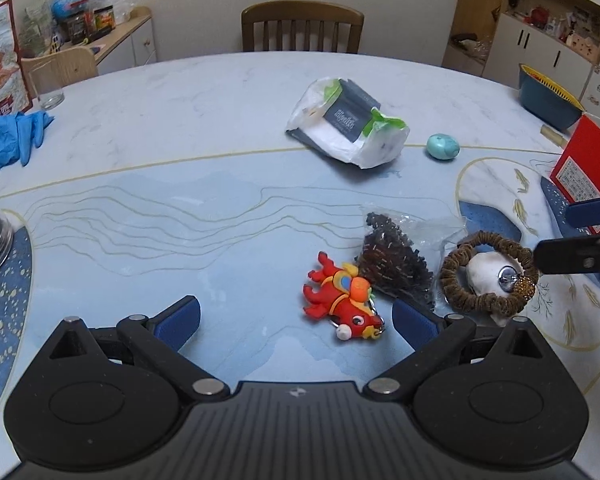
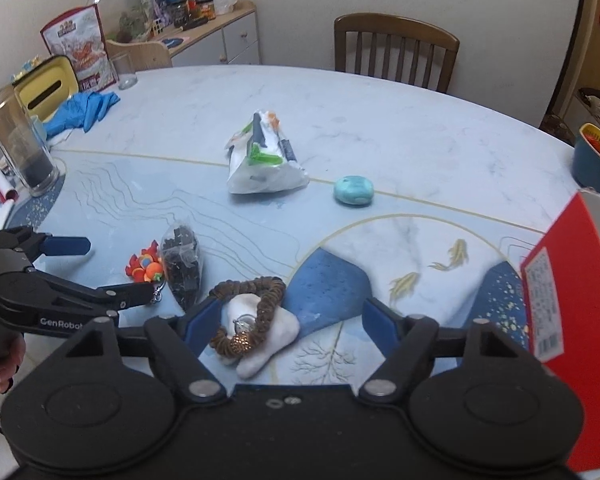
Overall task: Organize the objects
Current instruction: 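Move left tool to red dragon keychain while right tool approaches bead bracelet, then grasp red dragon keychain with left tool while right tool grasps brown bead bracelet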
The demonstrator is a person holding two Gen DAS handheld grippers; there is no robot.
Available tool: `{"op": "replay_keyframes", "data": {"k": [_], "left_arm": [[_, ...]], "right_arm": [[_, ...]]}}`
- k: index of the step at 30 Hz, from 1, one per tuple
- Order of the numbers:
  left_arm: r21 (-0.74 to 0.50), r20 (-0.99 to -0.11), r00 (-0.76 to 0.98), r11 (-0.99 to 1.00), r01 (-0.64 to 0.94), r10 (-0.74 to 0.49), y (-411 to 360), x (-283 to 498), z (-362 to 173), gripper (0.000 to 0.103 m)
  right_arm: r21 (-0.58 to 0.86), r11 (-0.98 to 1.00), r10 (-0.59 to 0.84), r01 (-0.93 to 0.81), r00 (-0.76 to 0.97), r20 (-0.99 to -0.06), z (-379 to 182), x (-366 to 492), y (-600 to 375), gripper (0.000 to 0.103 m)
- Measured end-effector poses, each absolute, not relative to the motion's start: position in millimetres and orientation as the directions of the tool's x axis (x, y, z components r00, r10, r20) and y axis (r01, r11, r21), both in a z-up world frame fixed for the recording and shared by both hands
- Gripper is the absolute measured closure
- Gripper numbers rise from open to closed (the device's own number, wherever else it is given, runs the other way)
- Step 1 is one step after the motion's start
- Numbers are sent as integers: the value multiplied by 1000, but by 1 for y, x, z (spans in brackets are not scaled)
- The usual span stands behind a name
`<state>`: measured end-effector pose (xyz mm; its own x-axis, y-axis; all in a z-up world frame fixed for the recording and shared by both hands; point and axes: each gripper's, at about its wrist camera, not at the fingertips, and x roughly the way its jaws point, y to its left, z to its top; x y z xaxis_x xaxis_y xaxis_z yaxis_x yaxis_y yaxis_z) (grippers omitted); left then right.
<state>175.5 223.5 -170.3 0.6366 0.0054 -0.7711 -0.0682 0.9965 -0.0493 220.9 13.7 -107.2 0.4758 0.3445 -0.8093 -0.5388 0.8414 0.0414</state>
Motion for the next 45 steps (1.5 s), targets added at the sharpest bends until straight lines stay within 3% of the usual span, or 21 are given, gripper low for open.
{"op": "replay_keyframes", "data": {"k": [12,17,21,26,45], "left_arm": [[-52,-746,666,998,-41,-12,217,177,-179,3],[-52,-731,682,998,-20,-25,214,178,-177,25],[-53,-726,687,999,-6,-34,212,178,-176,36],[-54,-725,688,999,1,-40,213,178,-174,63],[-126,-728,678,992,14,-102,220,168,-128,64]], "right_arm": [[34,836,327,-548,447,-833,-126,225,34,61],[22,829,323,-558,447,-834,-125,224,39,75],[19,830,321,-558,449,-834,-124,223,39,83],[-1,828,310,-561,458,-833,-122,222,42,95],[140,846,432,-514,506,-747,-66,202,15,98]]}}
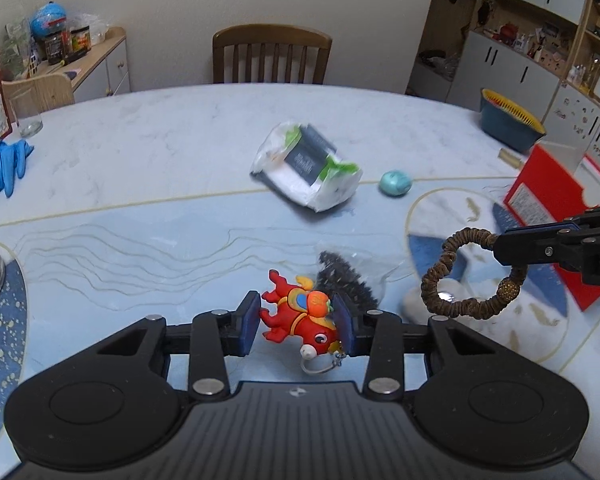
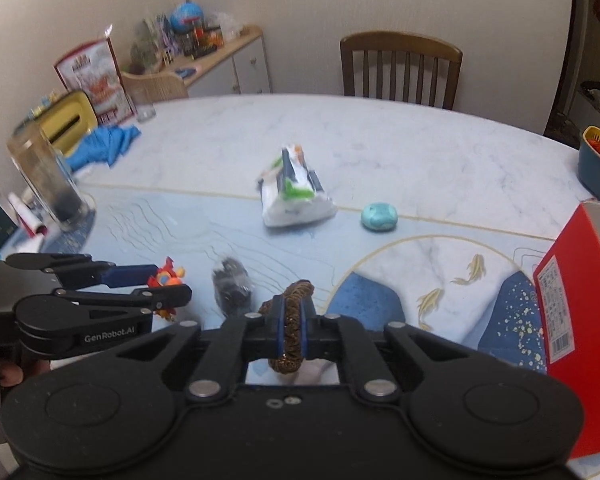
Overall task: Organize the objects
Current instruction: 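Grasp red dragon keychain with left tool while right tool grasps brown bead bracelet, then carry dragon keychain in left tool while right tool carries bracelet into box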
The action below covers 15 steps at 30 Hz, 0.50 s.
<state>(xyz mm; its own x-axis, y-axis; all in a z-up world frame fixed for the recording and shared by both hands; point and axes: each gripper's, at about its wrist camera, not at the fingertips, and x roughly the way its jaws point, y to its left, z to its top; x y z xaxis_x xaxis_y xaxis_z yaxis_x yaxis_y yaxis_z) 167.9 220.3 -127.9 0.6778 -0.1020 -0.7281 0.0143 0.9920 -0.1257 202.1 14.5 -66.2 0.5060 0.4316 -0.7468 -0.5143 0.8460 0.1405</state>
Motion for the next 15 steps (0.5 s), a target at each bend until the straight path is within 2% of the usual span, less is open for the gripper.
{"op": "replay_keyframes", "data": {"k": [15], "left_arm": [[-140,-694,691,979,147,-203,168,159,-66,64]], "right_arm": [[160,877,431,-452,595,-678,-16,179,-40,98]]}}
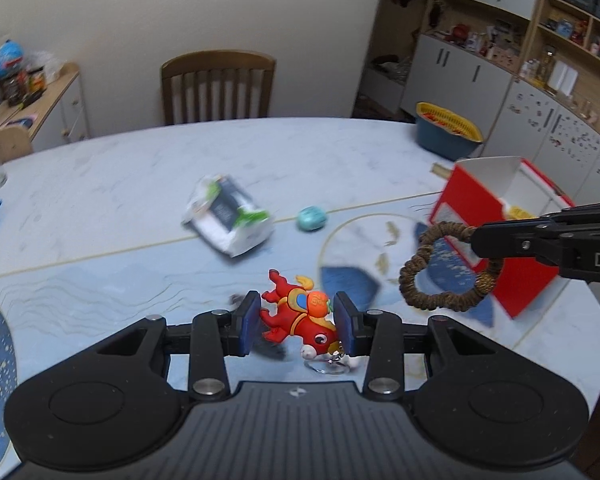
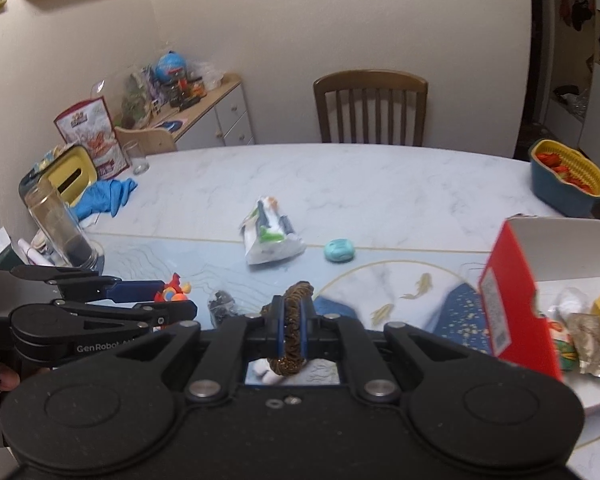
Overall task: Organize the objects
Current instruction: 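Carry dragon keychain in left tool while right tool carries bracelet into box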
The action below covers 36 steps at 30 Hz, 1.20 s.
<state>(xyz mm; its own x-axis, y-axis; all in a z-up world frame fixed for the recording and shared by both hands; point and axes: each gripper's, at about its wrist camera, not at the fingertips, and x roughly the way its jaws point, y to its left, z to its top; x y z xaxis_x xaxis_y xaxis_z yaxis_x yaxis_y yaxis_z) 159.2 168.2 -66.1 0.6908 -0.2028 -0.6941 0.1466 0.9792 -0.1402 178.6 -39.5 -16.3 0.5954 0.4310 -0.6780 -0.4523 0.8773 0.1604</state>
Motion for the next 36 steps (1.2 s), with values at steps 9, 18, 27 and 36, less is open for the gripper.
{"op": "replay_keyframes", "data": {"k": [9,18,27,36], "left_arm": [[-128,-675,695,966,223,-250,113,166,-39,64],[-104,-670,691,956,274,-271,44,183,-24,64],[-83,-662,693,947,310,-285,-29,214,-15,64],[-68,-680,674,940,334,-288,-87,244,-22,64]], "right_arm": [[159,893,417,-422,639,-647,-2,173,-89,98],[171,901,413,-398,668,-619,7,184,-155,98],[171,916,388,-363,692,-608,8,209,-224,98],[171,929,362,-329,701,-615,-1,235,-284,98]]}}
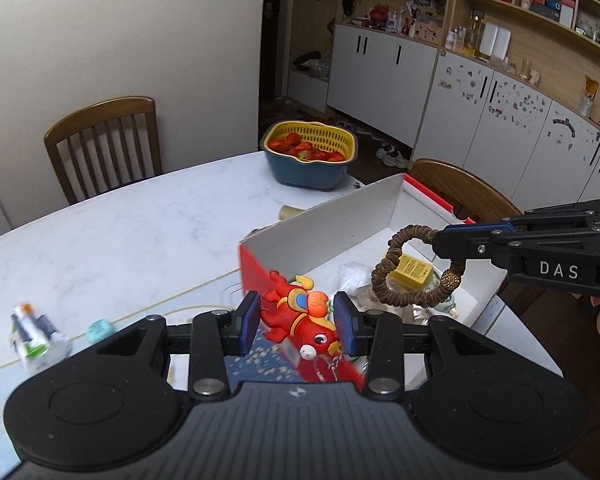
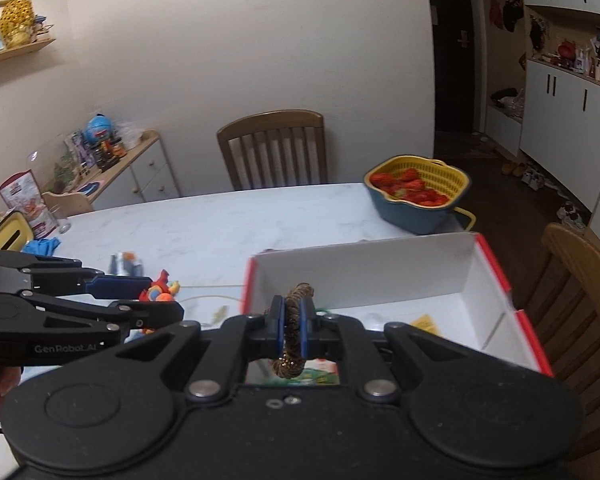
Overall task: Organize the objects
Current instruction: 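Carry dragon keychain in left tool while right tool carries bracelet into box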
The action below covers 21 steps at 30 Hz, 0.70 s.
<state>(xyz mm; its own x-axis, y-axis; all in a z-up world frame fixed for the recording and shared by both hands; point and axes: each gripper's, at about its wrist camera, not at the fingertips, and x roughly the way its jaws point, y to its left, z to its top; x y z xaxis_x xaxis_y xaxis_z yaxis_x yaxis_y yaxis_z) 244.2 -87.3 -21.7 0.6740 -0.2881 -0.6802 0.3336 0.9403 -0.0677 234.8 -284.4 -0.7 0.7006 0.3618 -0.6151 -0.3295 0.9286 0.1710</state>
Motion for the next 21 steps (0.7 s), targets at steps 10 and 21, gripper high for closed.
{"op": "replay_keyframes", "data": {"k": [10,21], "left_arm": [[-37,-714,648,938,344,-265,-138,281,-35,64],[18,-757,616,934,356,-220,-188,317,-56,64]], "right_arm": [[179,939,339,-295,696,-633,-15,257,-332,97],[169,946,316,-276,681,-660,-38,291,-359,97]]}}
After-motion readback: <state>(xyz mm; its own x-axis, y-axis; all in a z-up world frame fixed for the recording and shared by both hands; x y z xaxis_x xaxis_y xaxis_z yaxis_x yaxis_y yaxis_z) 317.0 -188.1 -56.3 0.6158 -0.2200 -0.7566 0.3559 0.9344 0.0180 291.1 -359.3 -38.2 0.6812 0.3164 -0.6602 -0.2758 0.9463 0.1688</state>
